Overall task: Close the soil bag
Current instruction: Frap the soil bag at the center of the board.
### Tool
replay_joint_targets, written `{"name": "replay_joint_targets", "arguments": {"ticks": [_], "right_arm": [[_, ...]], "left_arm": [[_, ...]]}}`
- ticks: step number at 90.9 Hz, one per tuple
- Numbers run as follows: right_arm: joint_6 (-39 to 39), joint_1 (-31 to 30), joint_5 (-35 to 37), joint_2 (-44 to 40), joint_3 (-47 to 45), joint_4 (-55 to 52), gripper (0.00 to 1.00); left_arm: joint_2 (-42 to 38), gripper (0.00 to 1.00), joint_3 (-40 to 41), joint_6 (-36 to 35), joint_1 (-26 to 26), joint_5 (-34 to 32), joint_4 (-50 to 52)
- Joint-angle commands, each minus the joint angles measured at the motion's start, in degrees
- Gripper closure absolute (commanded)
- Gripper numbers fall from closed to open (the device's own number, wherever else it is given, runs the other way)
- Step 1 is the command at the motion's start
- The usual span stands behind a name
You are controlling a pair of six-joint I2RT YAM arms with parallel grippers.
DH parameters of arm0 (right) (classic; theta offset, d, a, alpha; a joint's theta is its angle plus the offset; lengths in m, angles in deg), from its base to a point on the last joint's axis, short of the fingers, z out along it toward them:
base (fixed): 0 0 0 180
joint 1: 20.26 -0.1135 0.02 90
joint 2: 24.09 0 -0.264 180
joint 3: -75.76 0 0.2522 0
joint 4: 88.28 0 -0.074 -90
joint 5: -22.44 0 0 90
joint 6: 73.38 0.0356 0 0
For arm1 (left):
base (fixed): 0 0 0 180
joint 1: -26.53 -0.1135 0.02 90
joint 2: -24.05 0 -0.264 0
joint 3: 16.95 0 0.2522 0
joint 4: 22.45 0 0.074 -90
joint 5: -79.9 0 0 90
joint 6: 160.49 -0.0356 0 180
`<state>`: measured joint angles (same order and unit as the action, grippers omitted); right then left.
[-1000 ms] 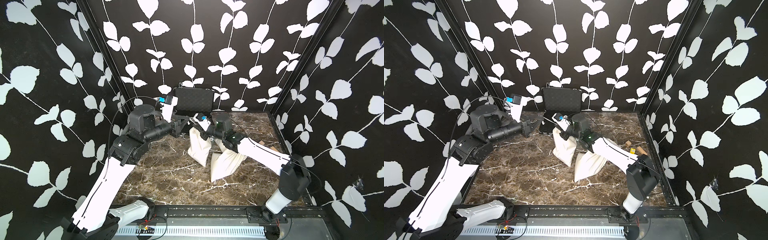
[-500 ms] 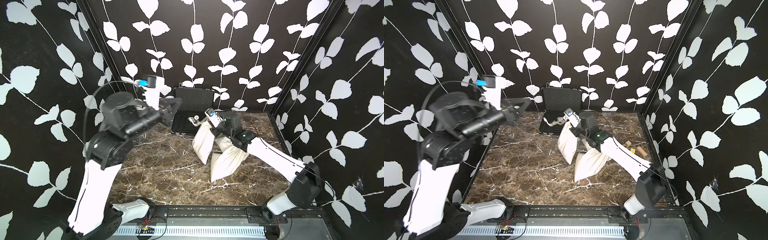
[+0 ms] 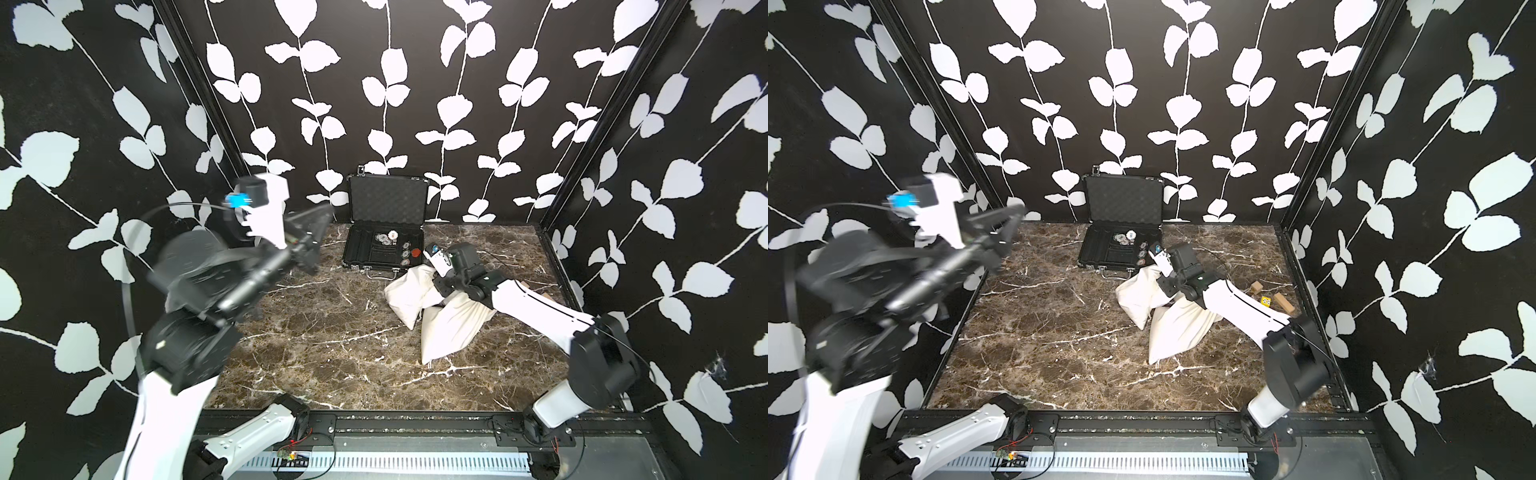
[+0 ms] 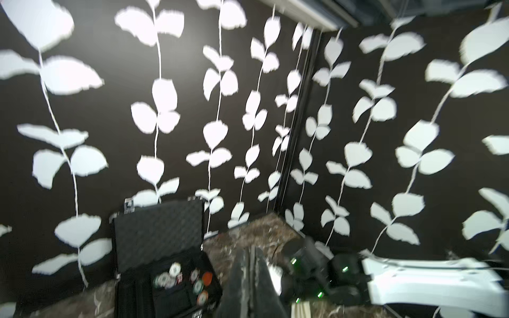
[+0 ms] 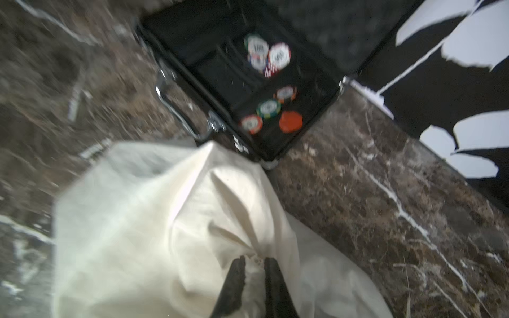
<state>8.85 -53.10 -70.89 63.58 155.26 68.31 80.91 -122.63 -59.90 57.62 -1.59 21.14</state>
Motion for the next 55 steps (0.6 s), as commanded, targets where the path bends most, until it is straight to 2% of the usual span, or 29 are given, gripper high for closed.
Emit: {"name": "replay_joint_targets", "arguments": {"ticks": [1,10,16,29,55], "right_arm": [[4.11,-0.64,-8.21,-2.97,1.66,5.85,0.9],[6.36,-0.9,-10.76,-3.61,2.67,7.97,0.92],[7.41,-1.19,-11.4,-3.64,3.24,8.94,0.93],[8.07,-2.1,-11.63,-3.03,4.36,9.82,0.93],[7.83,-2.76,-11.25,-2.25,5.49,9.42,0.93]], "left_arm": [[2.37,0.98,11.6,-1.05,0.1,-0.22,-3.76],[4.76,0.82,20.65,0.66,0.78,3.85,-10.64],[6.97,0.71,24.83,0.9,2.54,4.02,-14.46],[13.3,0.52,26.98,-1.28,8.59,2.74,-19.58],[22.03,0.49,28.49,1.4,10.88,7.38,-30.49]]}}
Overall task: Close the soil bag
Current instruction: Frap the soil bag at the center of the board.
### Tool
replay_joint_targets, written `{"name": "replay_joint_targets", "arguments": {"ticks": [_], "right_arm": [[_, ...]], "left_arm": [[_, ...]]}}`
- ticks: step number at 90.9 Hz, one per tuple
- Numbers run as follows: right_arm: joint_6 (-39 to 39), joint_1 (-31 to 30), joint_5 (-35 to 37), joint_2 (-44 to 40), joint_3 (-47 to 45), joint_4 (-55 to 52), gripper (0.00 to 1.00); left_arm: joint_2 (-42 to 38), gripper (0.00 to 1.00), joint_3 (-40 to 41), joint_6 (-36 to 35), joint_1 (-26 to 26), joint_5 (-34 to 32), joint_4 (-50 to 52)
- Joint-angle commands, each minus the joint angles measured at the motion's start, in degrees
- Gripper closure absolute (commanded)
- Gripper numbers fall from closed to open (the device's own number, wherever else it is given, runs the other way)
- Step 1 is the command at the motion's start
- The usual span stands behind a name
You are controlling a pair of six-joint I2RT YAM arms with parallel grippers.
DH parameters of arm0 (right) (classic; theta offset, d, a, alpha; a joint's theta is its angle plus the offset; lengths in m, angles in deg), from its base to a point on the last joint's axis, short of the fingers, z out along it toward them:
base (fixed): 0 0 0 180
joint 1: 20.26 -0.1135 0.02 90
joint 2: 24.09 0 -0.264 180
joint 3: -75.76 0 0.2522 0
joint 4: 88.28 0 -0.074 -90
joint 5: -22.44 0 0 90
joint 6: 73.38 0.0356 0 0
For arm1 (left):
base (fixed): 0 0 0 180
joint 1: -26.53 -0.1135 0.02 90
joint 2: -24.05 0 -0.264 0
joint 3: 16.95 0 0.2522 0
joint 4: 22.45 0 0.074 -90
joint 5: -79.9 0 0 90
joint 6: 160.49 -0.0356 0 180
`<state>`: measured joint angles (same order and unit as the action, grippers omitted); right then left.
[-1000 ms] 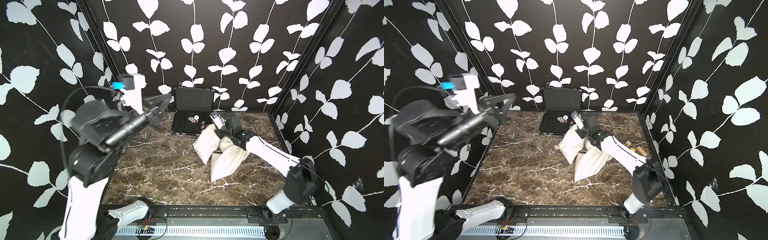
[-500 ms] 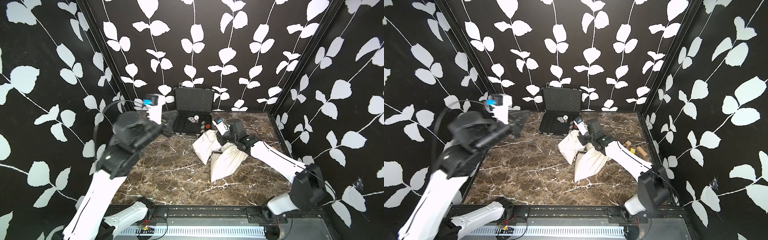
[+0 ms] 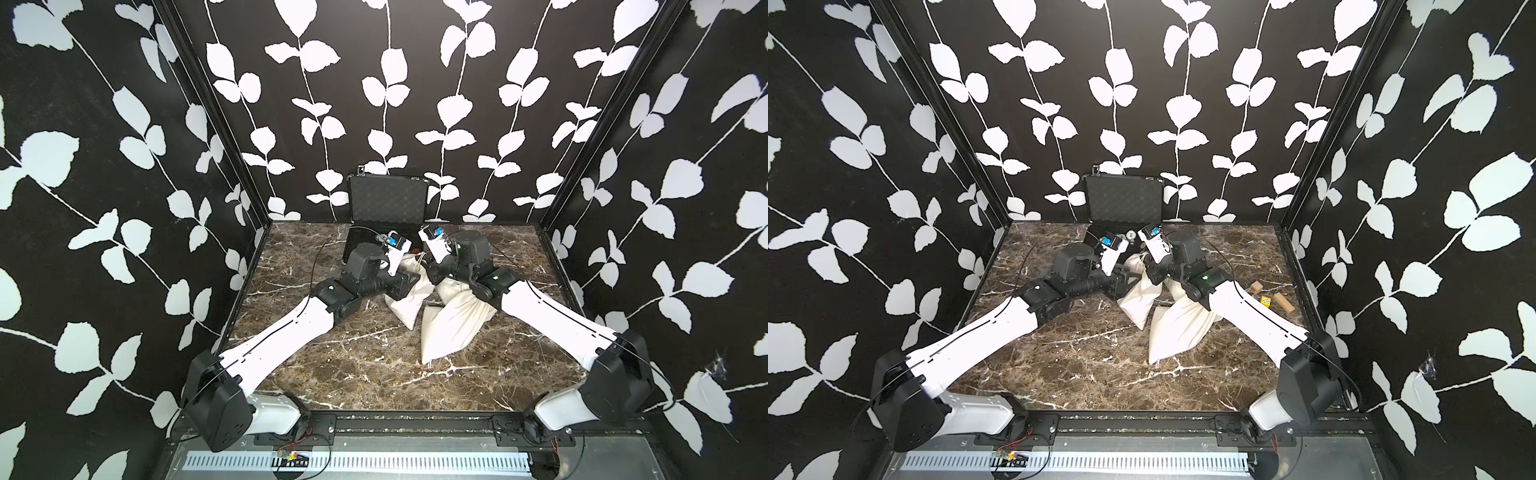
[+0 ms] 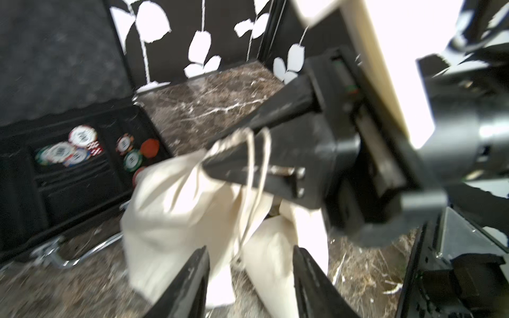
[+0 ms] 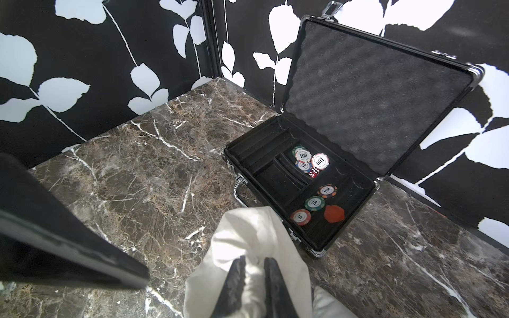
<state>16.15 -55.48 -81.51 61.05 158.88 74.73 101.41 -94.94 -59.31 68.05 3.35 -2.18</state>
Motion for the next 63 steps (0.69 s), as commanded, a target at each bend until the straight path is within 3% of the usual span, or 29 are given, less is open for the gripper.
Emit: {"name": "replay_joint_targets", "arguments": {"ticks": [1,20,34,48,63], "right_arm": [[0.5,-0.37,-0.68,0.29,1.89,2.98,0.93],[0.48,-0.37,-0.65,-0.15,1.85,2.98,0.93],[-0.48,-0.37,1.06,-0.5,1.43,2.97,0.93],[-2.73,0.1,6.51,-0.23,0.12,2.21,0.92],[-4.66,1.42,15.09,2.39,-1.47,-0.41,0.92]], "left_arm": [[1.72,0.49,0.74,0.79,0.47,2.41,-7.23],[5.07,0.58,0.74,-0.5,0.49,0.77,-7.65],[4.7,0.8,1.85,-0.5,0.42,1.43,-8.0],[-1.69,1.0,4.89,-2.34,0.48,-2.04,-5.68],[-10.24,1.0,4.32,-4.14,-0.26,-3.81,1.03]]}}
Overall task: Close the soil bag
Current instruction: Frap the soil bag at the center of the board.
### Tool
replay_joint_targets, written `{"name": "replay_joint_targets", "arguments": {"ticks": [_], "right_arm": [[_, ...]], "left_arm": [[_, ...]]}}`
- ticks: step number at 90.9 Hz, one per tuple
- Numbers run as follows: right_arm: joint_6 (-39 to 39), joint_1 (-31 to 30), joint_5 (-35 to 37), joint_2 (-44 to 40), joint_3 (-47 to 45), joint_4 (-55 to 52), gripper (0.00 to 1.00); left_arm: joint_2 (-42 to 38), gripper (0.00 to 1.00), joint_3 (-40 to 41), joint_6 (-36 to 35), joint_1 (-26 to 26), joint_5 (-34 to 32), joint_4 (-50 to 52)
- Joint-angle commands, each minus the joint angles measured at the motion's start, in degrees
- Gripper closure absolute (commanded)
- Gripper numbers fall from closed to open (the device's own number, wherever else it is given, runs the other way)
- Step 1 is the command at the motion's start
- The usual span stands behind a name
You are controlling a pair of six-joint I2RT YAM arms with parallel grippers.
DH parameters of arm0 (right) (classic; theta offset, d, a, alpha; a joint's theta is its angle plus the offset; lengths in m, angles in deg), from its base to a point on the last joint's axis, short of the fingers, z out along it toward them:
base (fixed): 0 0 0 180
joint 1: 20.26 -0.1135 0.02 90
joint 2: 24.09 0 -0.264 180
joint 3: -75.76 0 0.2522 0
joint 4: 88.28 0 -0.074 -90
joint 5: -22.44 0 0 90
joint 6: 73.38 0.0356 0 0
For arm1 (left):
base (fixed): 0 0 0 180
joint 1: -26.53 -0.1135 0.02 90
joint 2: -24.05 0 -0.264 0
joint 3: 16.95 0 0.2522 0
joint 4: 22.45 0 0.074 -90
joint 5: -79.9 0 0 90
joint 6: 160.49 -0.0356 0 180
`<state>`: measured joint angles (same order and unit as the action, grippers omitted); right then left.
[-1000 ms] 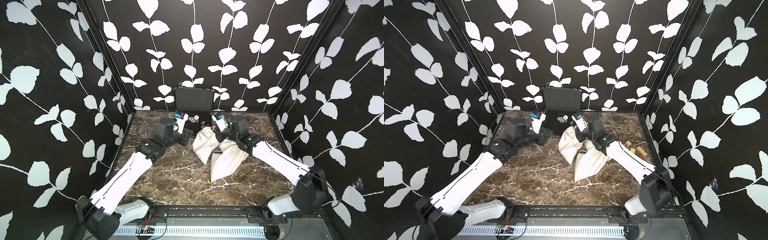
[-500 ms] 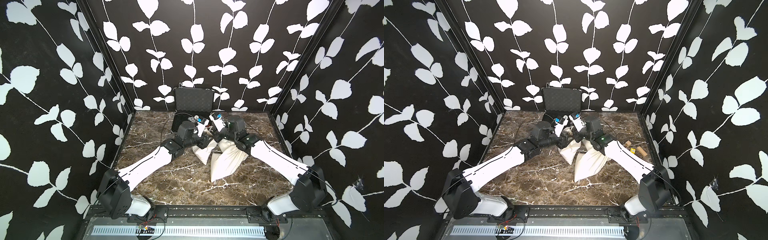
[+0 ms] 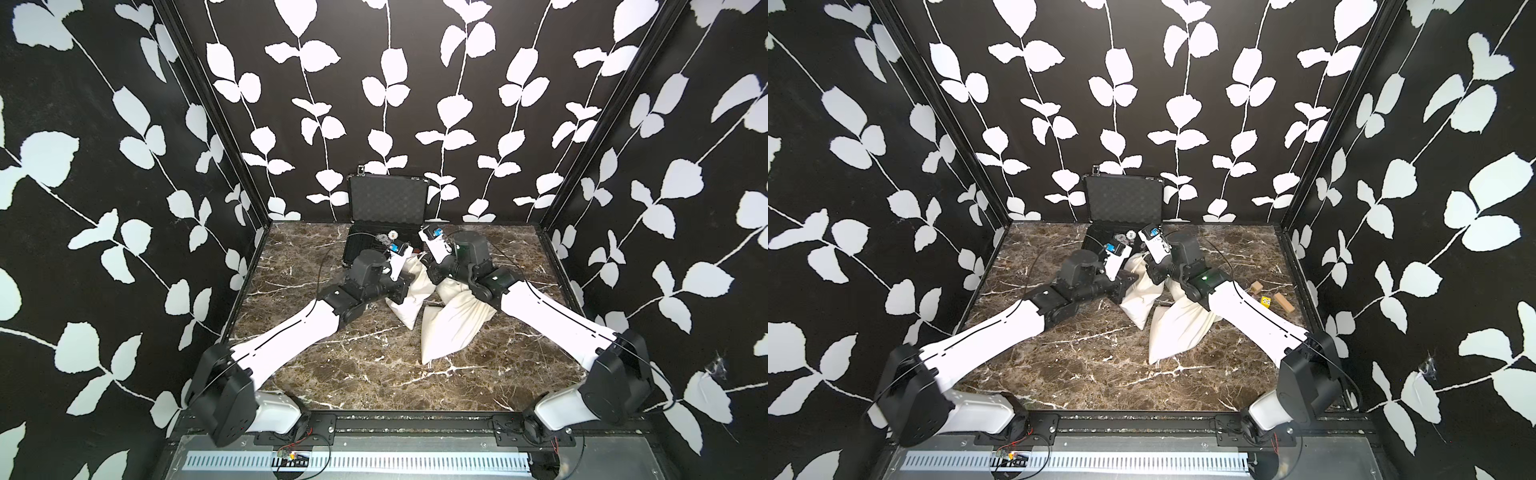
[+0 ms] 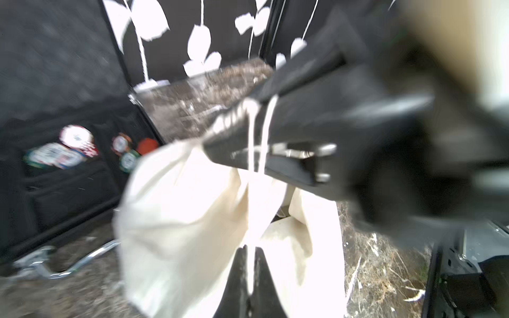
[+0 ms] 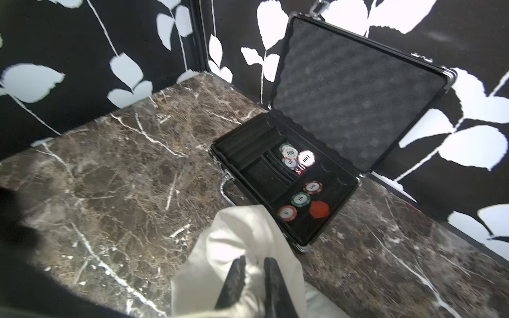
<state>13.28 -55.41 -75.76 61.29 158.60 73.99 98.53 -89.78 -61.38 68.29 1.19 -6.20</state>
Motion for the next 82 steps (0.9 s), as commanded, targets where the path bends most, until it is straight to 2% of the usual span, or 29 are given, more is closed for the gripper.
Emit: {"name": "replay_joint_targets", "arguments": {"ticks": [1,10,17,25,34,41,50,65,82], "right_arm": [[-1.87,1.42,9.83,2.24,-1.38,0.17,0.92],[-2.51,2.12,12.11,3.8,-3.47,0.52,0.89],[-2.95,2.52,11.7,4.79,-5.79,2.53,0.85],[-2.57,2.51,7.13,4.67,-7.64,5.22,0.8],[-0.99,1.91,-0.12,1.75,-10.56,12.92,0.71],[-0.6,0.7,-3.48,-0.97,-12.28,17.99,0.62],[-0.74,-1.08,-6.33,-3.31,-11.8,20.42,0.57],[-0.04,-4.83,-5.58,-6.57,-12.5,26.86,0.48],[3.67,-7.32,-4.2,-8.26,-13.6,34.81,0.45]], "left_arm": [[-7.78,1.0,-1.07,-2.02,-0.61,-1.59,5.55],[-11.67,1.0,-4.27,-1.91,-1.24,0.01,9.48],[-13.7,1.0,-7.25,-0.77,-3.66,2.16,10.94],[-13.6,1.0,-11.07,0.93,-4.27,5.39,11.88],[-10.74,1.0,-15.66,2.64,-4.25,8.86,13.76],[-8.93,1.0,-17.81,3.66,-4.29,9.49,13.82],[-6.58,1.0,-21.21,4.5,-4.38,9.83,14.67],[-3.2,1.0,-24.59,5.59,-4.31,12.1,15.54],[-2.05,1.0,-24.96,7.17,-4.34,12.7,15.65]]}}
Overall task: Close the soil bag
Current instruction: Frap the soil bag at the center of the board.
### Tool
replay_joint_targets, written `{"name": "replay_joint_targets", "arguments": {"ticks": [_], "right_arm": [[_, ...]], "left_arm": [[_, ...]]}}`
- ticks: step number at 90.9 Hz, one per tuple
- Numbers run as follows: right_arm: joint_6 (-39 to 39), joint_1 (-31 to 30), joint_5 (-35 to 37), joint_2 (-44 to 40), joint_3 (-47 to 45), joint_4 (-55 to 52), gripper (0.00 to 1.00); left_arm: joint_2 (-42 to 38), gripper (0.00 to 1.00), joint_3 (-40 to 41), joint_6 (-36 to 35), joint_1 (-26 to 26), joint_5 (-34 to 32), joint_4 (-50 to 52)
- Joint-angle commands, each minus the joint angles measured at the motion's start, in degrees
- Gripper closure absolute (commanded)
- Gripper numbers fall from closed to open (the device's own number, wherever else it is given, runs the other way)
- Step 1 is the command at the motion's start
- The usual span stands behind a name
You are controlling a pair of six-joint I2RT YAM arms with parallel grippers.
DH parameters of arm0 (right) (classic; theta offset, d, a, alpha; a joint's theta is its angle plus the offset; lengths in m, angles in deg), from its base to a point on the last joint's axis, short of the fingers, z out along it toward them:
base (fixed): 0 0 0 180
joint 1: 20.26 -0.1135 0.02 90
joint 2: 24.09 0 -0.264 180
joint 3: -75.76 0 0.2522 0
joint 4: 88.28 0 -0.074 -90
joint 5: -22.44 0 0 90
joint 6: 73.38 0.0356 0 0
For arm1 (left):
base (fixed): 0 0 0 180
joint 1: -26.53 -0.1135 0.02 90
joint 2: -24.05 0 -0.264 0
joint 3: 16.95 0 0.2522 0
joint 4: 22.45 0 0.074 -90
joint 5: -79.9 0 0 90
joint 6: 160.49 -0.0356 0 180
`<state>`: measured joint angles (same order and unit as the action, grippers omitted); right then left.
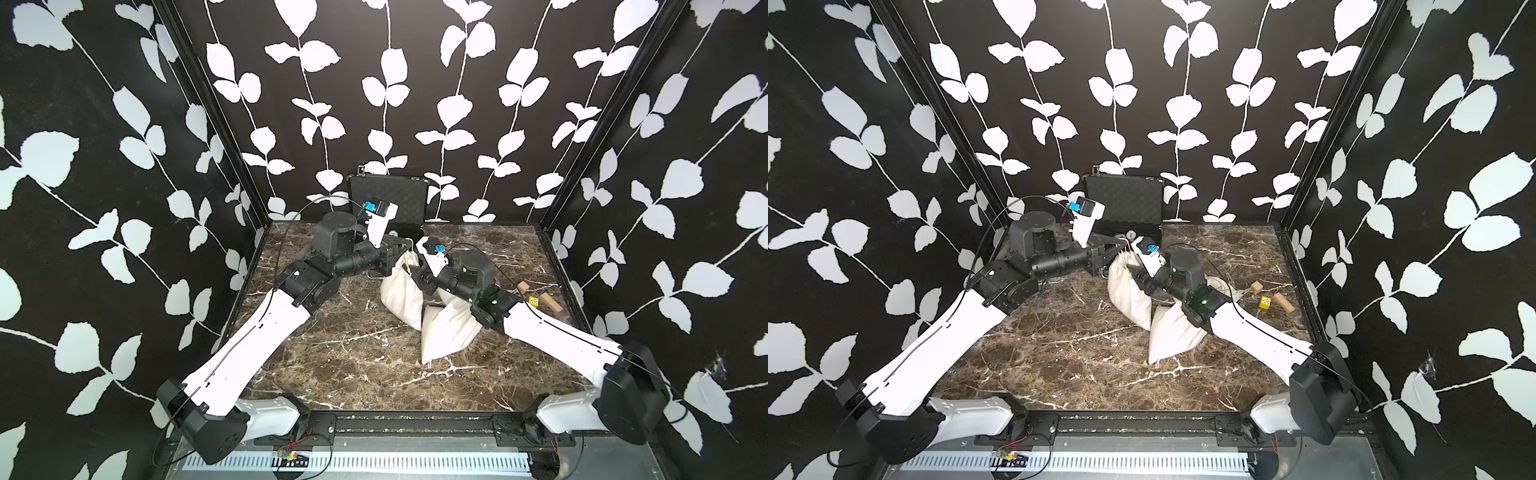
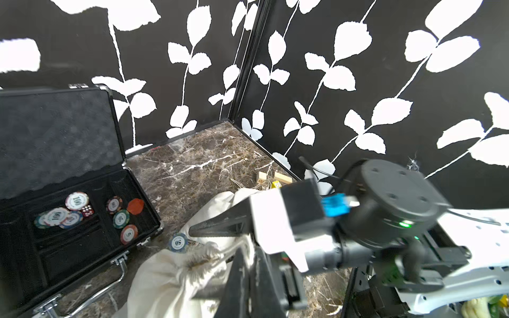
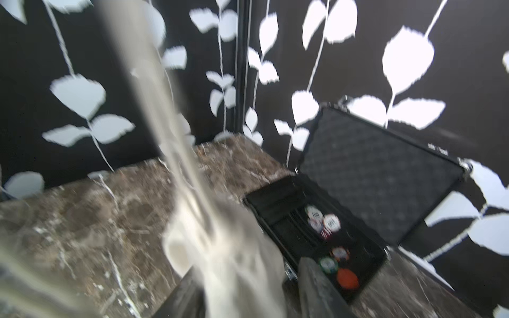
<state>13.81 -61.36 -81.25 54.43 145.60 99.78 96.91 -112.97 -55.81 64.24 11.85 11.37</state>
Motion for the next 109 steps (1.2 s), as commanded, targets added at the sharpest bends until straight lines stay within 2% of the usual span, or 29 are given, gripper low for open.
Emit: {"name": "replay_joint_targets", "arguments": {"ticks": [1,11,38,49,60,65,73,83,95,109], "right_arm": [[3.33,-1.54,1.43,-1.42,-0.6,9.33,0.45],[4.89,-3.44,4.81,-1.46,-0.54,12.03,0.46],[5.31,-8.44,21.58,-1.21,-1.01,12.75,0.64],[4.84,-8.95,25.88,-1.73,-1.35,10.88,0.73],[1.93,-8.84,34.81,-0.99,-2.79,7.72,0.88],[0.08,-8.63,39.72,0.12,-4.52,7.24,0.9],[0.01,-6.66,43.8,2.76,-6.11,4.61,0.91],[1.73,-3.95,45.23,5.64,-10.64,6.62,0.91],[3.66,-1.92,44.64,8.25,-12.05,6.34,0.89],[0.63,-1.88,37.61,4.97,-5.38,-0.79,0.86]], "left_arm": [[-0.35,1.0,-1.77,1.68,-0.33,2.04,-1.94],[-0.23,1.0,-1.48,2.54,-0.27,2.7,-2.5],[-0.69,1.0,0.25,4.47,-0.28,2.52,-3.2],[-1.02,1.0,0.09,4.79,-0.3,1.09,-2.47],[-2.23,1.0,-0.41,5.62,-0.41,0.2,-2.87],[-3.0,1.0,-1.03,6.27,-0.72,0.29,-3.1],[-4.48,1.0,-2.4,7.69,-1.57,0.87,-3.76],[-5.59,1.0,-5.45,8.12,-3.77,-0.31,-2.33],[-4.94,1.0,-10.5,8.1,-6.44,-1.21,0.13],[-2.93,1.0,-18.17,6.31,-6.78,-1.16,3.53]]}}
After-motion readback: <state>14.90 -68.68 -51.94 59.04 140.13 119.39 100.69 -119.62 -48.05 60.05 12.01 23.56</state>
